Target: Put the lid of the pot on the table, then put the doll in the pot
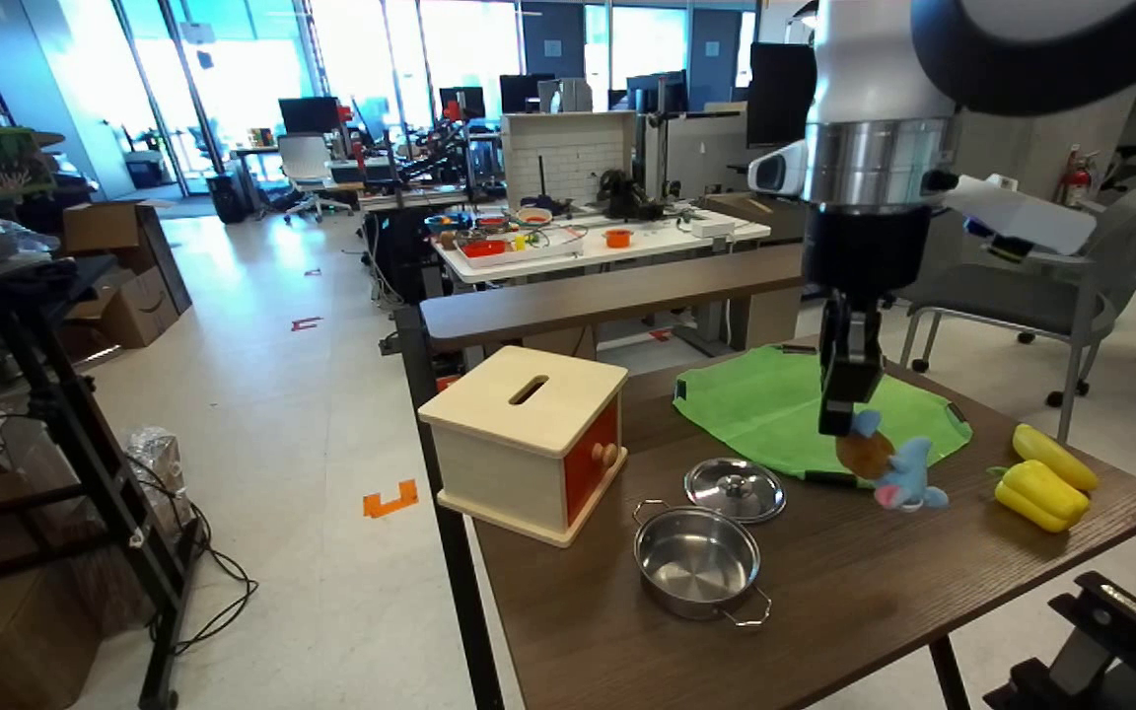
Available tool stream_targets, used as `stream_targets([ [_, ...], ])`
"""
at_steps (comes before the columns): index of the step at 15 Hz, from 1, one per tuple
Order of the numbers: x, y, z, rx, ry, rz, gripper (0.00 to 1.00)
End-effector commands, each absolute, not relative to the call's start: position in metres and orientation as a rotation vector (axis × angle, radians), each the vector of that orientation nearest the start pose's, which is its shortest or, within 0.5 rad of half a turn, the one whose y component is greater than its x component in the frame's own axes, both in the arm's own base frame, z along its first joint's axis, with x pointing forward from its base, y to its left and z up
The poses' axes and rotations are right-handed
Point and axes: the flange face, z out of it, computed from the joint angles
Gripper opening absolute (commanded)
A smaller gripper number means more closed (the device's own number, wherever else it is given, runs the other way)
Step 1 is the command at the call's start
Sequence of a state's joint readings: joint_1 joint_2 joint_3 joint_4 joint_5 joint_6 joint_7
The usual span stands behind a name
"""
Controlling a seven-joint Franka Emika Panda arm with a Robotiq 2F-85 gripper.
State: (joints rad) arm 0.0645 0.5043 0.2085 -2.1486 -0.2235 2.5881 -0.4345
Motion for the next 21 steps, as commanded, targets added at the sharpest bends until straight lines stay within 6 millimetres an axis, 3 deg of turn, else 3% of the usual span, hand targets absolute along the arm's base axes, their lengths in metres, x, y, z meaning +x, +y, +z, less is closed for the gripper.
stream_targets([
  [1,0.546,0.183,0.189,-2.837,-1.389,0.093,0.01],
  [5,0.558,0.219,0.197,-2.784,-1.479,0.084,0.01],
  [10,0.565,0.257,0.19,-2.674,-1.614,0.1,0.01],
  [21,0.592,0.294,0.15,-2.508,-1.764,0.321,0.01],
])
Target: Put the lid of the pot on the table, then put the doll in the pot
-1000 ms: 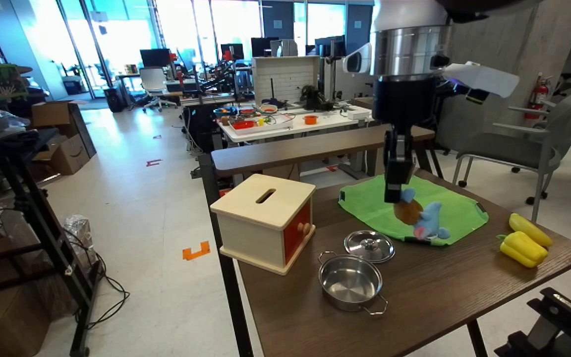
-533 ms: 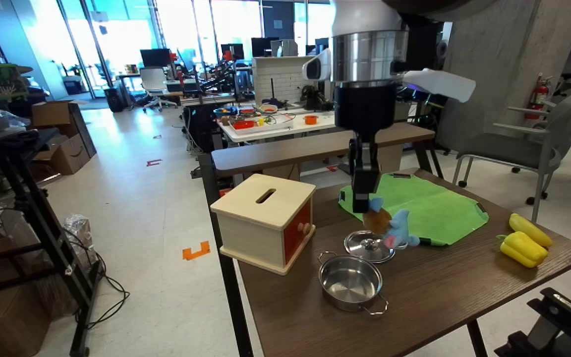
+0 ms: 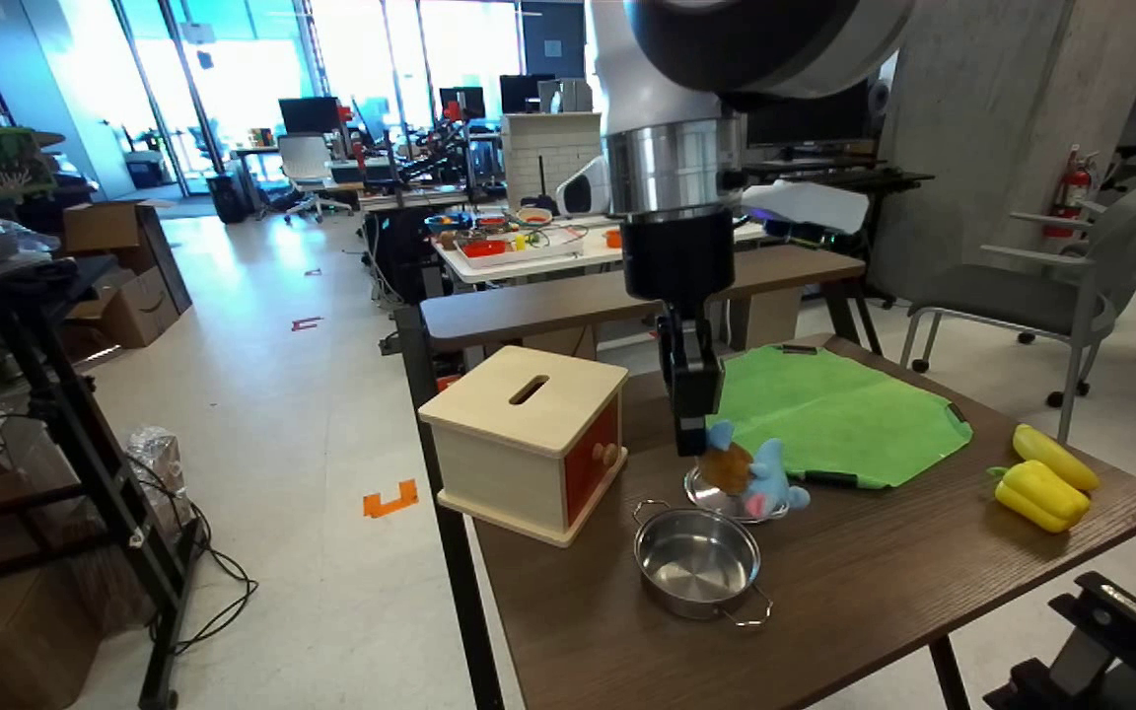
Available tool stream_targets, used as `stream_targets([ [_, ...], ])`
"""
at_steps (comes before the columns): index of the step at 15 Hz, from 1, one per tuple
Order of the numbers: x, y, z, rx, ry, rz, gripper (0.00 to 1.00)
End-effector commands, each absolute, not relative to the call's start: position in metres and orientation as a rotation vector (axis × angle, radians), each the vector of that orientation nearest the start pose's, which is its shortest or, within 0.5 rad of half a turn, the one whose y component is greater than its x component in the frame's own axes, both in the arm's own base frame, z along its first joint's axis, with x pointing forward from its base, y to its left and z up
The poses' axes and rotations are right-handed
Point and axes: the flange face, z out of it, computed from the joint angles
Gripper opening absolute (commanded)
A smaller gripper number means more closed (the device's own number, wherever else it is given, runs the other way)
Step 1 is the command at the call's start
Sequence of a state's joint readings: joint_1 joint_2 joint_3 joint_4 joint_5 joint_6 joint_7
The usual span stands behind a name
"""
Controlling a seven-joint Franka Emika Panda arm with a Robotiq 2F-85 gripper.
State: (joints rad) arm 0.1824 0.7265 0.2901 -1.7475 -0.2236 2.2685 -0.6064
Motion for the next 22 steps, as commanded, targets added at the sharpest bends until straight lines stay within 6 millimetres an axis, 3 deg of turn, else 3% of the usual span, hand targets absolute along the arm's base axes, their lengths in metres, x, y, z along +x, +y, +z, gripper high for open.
stream_targets([
  [1,0.593,0.298,0.148,-2.497,-1.78,0.338,0.01],
  [8,0.593,0.329,0.137,-2.483,-1.849,0.318,0.01],
  [17,0.604,0.329,0.112,-2.491,-1.832,0.33,0.01],
  [18,0.606,0.329,0.11,-2.494,-1.825,0.33,0.28],
  [19,0.607,0.328,0.109,-2.497,-1.822,0.33,0.29],
  [22,0.61,0.327,0.108,-2.5,-1.812,0.33,0.48],
])
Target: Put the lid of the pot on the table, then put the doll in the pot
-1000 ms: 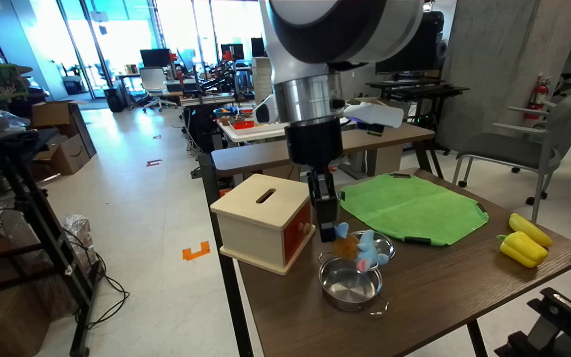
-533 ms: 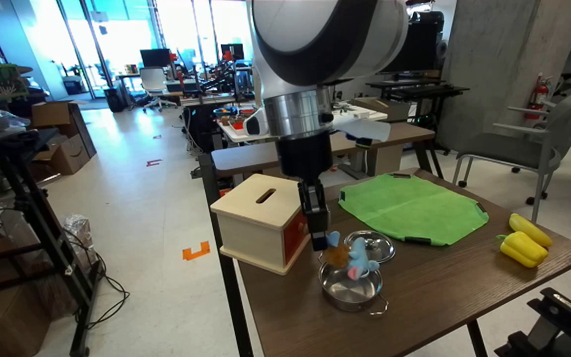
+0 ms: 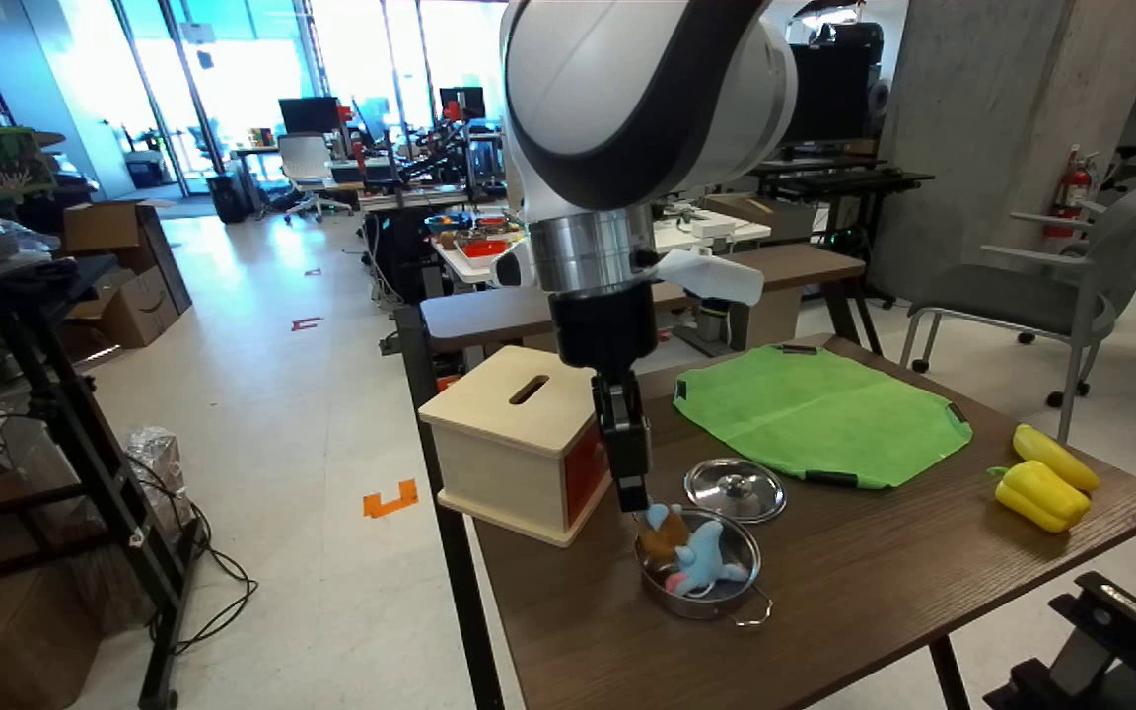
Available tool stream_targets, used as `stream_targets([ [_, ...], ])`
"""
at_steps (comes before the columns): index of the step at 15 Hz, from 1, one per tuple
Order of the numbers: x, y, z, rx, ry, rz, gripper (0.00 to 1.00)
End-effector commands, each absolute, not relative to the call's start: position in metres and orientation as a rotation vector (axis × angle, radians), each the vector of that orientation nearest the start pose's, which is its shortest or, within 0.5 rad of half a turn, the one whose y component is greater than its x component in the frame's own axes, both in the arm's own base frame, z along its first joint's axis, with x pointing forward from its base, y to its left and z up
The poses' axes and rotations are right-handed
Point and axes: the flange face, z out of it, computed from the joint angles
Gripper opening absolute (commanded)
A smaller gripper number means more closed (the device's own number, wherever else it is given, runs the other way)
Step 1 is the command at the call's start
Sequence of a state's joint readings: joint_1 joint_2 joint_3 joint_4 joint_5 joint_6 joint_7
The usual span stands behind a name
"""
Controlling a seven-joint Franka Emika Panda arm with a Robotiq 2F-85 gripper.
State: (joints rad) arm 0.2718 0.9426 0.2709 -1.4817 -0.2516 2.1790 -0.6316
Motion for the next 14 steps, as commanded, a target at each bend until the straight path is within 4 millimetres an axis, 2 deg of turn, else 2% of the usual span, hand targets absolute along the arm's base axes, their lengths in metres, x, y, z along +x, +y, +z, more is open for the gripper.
stream_targets([
  [1,0.611,0.326,0.108,-2.5,-1.809,0.331,0.56],
  [4,0.609,0.324,0.113,-2.499,-1.807,0.323,0.78],
  [7,0.598,0.322,0.126,-2.494,-1.814,0.317,0.99],
  [12,0.562,0.324,0.173,-2.591,-1.779,0.094,1.0],
  [14,0.545,0.323,0.185,-2.619,-1.757,-0.009,1.0],
])
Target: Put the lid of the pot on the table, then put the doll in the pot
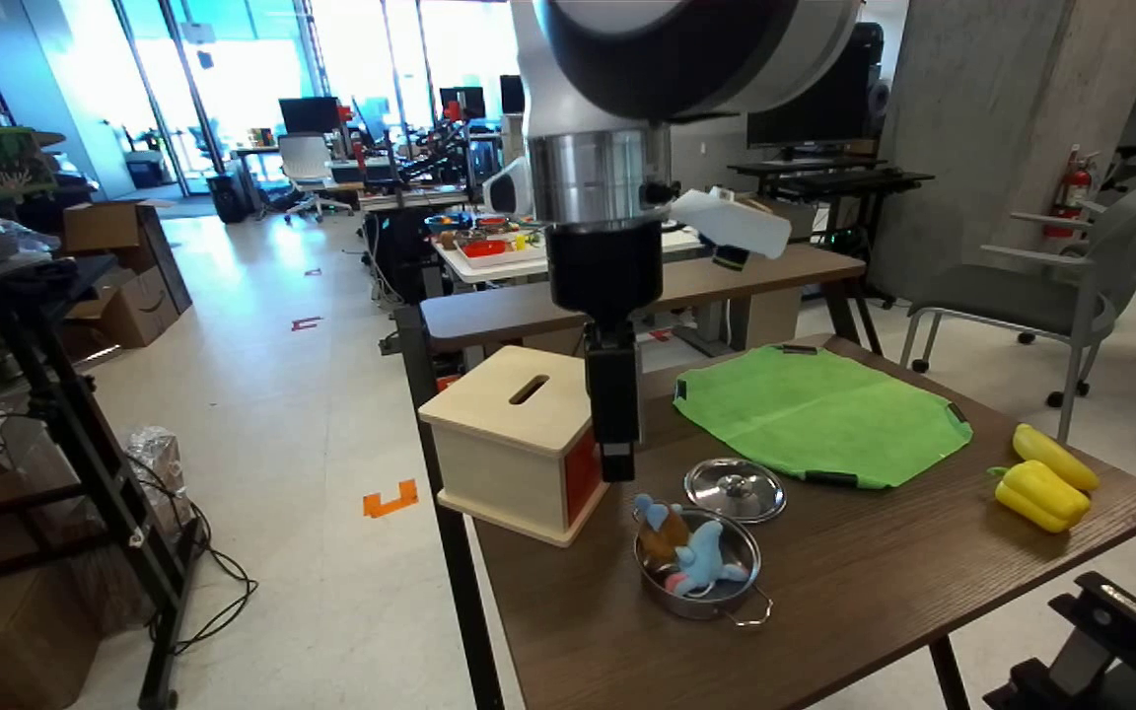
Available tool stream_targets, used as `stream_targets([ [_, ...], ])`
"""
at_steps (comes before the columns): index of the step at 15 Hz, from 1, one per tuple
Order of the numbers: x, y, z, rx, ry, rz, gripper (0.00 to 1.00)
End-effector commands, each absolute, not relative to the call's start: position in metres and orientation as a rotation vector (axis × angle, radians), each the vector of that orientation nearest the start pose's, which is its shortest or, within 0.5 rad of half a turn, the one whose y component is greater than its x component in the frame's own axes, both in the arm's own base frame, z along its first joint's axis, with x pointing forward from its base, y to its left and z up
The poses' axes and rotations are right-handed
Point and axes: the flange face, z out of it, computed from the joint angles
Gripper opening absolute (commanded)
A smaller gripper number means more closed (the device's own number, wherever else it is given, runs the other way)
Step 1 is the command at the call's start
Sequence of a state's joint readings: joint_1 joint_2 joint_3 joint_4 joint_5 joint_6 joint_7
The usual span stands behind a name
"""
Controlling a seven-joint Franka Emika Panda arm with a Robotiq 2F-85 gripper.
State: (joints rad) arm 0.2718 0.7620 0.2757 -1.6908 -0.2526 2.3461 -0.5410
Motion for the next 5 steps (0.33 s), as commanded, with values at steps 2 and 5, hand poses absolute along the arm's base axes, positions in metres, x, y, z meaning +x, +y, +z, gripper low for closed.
stream_targets([
  [2,0.563,0.33,0.175,-2.602,-1.746,0.012,1.0],
  [5,0.557,0.329,0.177,-2.607,-1.744,0.004,1.0],
])
